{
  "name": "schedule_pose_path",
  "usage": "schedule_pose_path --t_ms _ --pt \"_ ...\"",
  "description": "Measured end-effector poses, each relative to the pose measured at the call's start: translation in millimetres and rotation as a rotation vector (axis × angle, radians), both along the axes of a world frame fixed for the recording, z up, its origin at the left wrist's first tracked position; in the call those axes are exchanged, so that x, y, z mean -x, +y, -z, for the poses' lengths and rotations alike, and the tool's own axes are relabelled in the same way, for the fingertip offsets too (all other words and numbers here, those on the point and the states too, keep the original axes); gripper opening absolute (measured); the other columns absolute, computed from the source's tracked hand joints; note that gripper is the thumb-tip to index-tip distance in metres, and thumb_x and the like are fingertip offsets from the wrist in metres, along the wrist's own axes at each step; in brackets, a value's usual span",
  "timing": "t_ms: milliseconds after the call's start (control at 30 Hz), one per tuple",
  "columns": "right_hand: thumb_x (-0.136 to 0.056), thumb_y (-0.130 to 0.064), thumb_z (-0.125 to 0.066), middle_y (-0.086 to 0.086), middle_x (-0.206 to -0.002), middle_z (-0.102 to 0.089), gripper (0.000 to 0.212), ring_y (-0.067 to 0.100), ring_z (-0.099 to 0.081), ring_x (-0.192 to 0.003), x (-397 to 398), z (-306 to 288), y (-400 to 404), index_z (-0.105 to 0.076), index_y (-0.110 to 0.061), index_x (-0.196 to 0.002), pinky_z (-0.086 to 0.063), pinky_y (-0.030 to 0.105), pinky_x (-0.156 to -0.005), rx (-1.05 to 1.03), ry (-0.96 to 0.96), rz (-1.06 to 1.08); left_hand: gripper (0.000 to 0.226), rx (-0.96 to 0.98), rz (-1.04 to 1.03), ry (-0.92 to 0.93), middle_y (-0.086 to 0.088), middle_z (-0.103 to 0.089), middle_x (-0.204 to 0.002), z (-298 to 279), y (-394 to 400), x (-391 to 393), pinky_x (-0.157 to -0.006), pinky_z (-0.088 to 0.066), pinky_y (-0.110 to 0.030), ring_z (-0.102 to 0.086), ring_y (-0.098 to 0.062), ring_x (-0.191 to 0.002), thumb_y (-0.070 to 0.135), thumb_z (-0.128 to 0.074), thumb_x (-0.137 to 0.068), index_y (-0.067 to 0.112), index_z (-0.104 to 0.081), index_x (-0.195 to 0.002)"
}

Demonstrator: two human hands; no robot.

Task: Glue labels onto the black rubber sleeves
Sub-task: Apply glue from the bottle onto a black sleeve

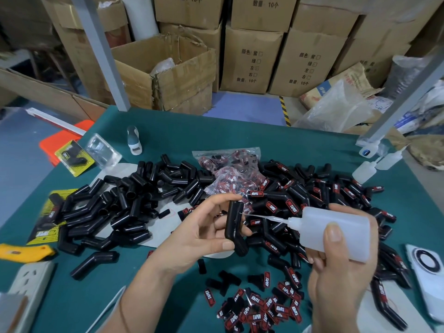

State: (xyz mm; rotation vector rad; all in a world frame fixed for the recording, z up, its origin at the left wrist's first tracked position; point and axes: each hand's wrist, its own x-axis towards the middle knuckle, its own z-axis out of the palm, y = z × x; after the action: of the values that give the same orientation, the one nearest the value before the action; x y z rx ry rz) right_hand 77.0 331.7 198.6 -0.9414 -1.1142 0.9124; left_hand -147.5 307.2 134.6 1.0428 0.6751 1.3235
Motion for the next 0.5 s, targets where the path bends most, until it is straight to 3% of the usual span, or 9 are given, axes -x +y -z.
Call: schedule_pose_path --t_ms 167,300,500 --pt "-0.087 -0.047 -0.065 -0.004 -0.096 -0.065 0.024 0.017 -0.062 -0.072 0.5 0.8 -0.4 -0.064 -0.04 -0.11 -0.046 0.018 -0.046 0.005 -0.019 -0.001 0.071 0.023 0.02 0.044 -0.007 -0.057 -0.135 1.0 -0.8 0.8 -0.095 -0.053 -0.053 -0.067 -0.031 -0.115 0.006 -0.079 -0.093 0.018 -0.044 -0.154" --pt "-0.088 -0.046 -0.065 -0.006 -0.096 -0.066 0.024 0.015 -0.062 -0.071 -0.7 2.4 0.2 -0.063 -0.04 -0.11 -0.046 0.018 -0.045 -0.003 -0.025 -0.002 0.071 0.03 0.026 0.063 -0.007 -0.057 -0.135 0.6 -1.2 1.1 -0.092 -0.038 -0.068 -0.067 -0.031 -0.114 0.005 -0.078 -0.092 0.018 -0.044 -0.153" --pt "-0.086 -0.059 -0.069 0.003 -0.096 -0.065 0.033 0.017 -0.062 -0.069 -0.1 1.3 0.0 -0.064 -0.038 -0.111 -0.046 0.019 -0.046 0.019 -0.036 -0.021 0.072 0.035 0.012 0.07 -0.008 -0.055 -0.139 -1.6 -2.0 2.1 -0.095 -0.051 -0.058 -0.067 -0.033 -0.116 0.006 -0.079 -0.092 0.017 -0.043 -0.154"
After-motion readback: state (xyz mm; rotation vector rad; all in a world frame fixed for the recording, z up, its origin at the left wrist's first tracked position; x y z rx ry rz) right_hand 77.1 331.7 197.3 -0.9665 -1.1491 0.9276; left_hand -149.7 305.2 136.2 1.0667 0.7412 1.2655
